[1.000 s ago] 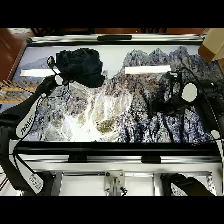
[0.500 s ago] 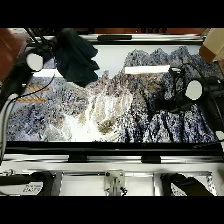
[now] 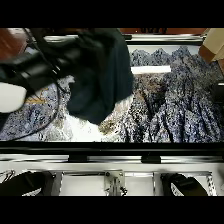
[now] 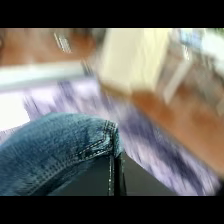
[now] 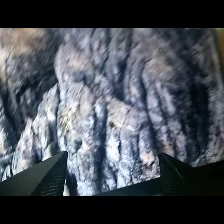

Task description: Fold the shirts.

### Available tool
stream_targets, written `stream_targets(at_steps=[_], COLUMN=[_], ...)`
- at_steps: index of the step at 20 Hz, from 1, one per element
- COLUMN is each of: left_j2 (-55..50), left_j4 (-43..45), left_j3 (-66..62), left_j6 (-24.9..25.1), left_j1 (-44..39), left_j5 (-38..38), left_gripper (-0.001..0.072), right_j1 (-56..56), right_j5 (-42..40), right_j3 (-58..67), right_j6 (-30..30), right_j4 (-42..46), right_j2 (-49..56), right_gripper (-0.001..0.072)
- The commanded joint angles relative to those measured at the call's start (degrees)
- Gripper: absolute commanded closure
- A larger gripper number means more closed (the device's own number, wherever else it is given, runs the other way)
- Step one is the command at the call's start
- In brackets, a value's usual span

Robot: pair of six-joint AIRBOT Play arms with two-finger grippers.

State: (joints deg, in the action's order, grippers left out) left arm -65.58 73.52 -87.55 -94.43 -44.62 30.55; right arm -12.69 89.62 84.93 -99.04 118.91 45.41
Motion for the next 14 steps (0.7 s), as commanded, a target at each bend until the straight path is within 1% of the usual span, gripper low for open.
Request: stream_targets(at_steps=[1, 2, 4, 5, 6, 7, 8, 9, 10, 11, 14], left_j2=[-2.3, -4.0, -7.8, -9.6, -10.5, -10.4, -9.7, -8.6, -7.3, -5.9, -2.4], left_j4=[0.2, 0.2, 0.1, 0.1, -0.6, -0.7, -0.6, 0.0, 0.7, 2.2, 6.0], left_j3=[8.2, 10.6, 13.5, 13.5, 13.6, 13.5, 13.2, 12.3, 11.3, 10.3, 9.2], left_j6=[-4.5, -6.7, -13.7, -15.3, -15.4, -15.4, -15.3, -15.0, -14.0, -14.1, -13.8], left_j1=[-7.3, -8.7, -11.2, -12.0, -12.1, -11.6, -10.1, -7.5, -4.3, -0.1, 13.7], left_j5=[2.4, 1.1, -0.3, 0.2, 0.2, 0.4, 2.2, 6.0, 10.6, 16.4, 32.2], left_gripper=[0.0636, 0.0636, 0.0630, 0.0510, 0.0228, -0.0008, -0.0006, -0.0006, -0.0005, -0.0005, -0.0005], right_j1=[0.0, 0.0, 0.0, 0.0, 0.0, 0.0, 0.0, 0.0, 0.0, 0.0, 0.0], right_j5=[1.2, 2.0, 3.5, 3.6, 3.2, 2.6, 2.3, 2.2, 2.2, 2.2, 2.2], right_j3=[2.0, 2.0, 2.0, 2.0, 2.0, 2.0, 2.0, 2.0, 2.0, 2.0, 2.0], right_j6=[-2.2, -3.1, -3.9, -3.9, -3.8, -3.7, -3.3, -2.6, -1.8, -0.5, 2.6], right_j4=[3.7, 2.8, 0.0, -3.0, -6.5, -10.0, -13.3, -15.7, -17.5, -18.7, -19.4], right_j2=[-6.5, -7.3, -7.5, -7.0, -6.3, -5.2, -3.7, -2.1, -0.1, 1.9, 9.6], right_gripper=[0.0027, 0.0027, 0.0027, 0.0027, 0.0027, 0.0027, 0.0026, 0.0025, 0.0025, 0.0025, 0.0026])
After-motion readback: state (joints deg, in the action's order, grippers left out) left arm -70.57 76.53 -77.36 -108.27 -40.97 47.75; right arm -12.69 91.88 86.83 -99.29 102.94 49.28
